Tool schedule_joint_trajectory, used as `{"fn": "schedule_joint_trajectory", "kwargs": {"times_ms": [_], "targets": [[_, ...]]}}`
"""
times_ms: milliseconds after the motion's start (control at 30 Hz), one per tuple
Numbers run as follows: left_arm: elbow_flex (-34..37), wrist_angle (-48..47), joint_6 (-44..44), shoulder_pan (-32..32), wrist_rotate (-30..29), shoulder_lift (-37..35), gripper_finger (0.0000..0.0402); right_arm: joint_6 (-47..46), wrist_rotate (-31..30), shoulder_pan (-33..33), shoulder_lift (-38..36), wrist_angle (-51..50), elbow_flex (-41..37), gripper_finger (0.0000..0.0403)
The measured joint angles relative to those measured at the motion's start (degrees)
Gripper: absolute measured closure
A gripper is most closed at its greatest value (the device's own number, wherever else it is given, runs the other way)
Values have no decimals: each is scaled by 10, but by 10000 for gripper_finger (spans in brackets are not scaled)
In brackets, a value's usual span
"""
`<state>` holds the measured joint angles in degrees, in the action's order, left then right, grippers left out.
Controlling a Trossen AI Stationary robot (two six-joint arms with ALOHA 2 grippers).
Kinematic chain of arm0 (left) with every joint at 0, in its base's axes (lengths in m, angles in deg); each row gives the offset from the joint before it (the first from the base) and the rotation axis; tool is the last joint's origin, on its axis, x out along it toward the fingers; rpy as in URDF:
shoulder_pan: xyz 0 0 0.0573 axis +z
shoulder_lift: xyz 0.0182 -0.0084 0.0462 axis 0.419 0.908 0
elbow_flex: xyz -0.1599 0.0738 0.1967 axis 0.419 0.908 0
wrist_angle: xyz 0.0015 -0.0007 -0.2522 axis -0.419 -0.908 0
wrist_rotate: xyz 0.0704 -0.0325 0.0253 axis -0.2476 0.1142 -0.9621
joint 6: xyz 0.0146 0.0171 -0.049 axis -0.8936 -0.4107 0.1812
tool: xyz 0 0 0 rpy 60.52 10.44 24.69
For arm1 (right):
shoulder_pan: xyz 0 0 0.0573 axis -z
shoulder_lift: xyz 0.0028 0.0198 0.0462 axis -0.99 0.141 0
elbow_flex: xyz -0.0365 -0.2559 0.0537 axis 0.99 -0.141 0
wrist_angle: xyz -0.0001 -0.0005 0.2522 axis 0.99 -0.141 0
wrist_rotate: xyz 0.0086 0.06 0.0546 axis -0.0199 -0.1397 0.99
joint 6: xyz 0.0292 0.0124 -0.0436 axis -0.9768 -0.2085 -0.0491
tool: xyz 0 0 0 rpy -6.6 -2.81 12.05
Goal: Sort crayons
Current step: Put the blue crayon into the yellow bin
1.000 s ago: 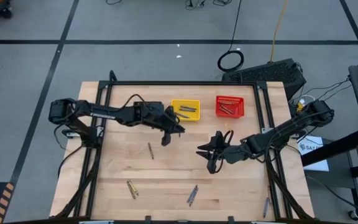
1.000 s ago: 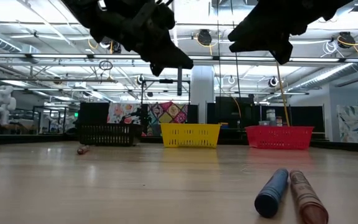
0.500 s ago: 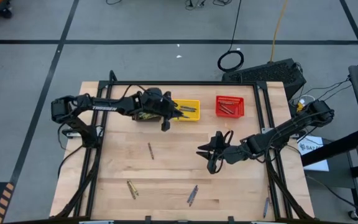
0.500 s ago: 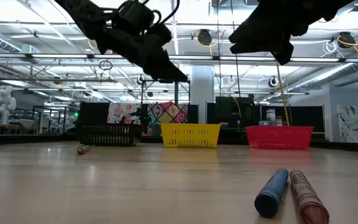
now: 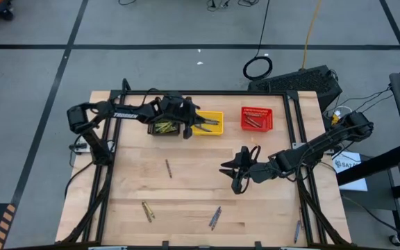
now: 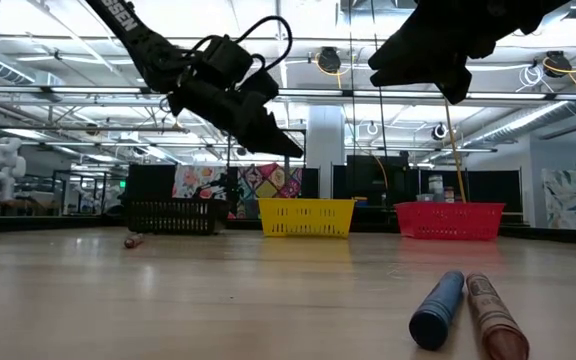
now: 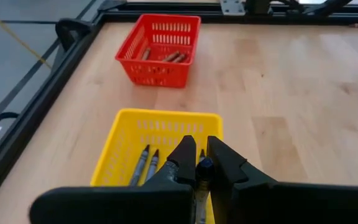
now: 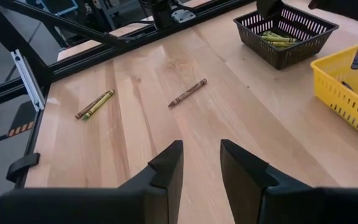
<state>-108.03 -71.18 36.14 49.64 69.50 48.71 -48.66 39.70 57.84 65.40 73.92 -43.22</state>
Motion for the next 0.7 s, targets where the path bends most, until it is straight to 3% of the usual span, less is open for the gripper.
{"fn": "schedule_joint_trajectory", "kwargs": {"times_ms": [300,567,700], "targets": [[0,33,-4,17,39,1,390,13,0,0,0,-1,0,309],[0,31,1,21,38,1,389,8,0,0,0,-3,0,309],[0,31,0,18,7,1,389,8,0,0,0,-4,0,309]]}}
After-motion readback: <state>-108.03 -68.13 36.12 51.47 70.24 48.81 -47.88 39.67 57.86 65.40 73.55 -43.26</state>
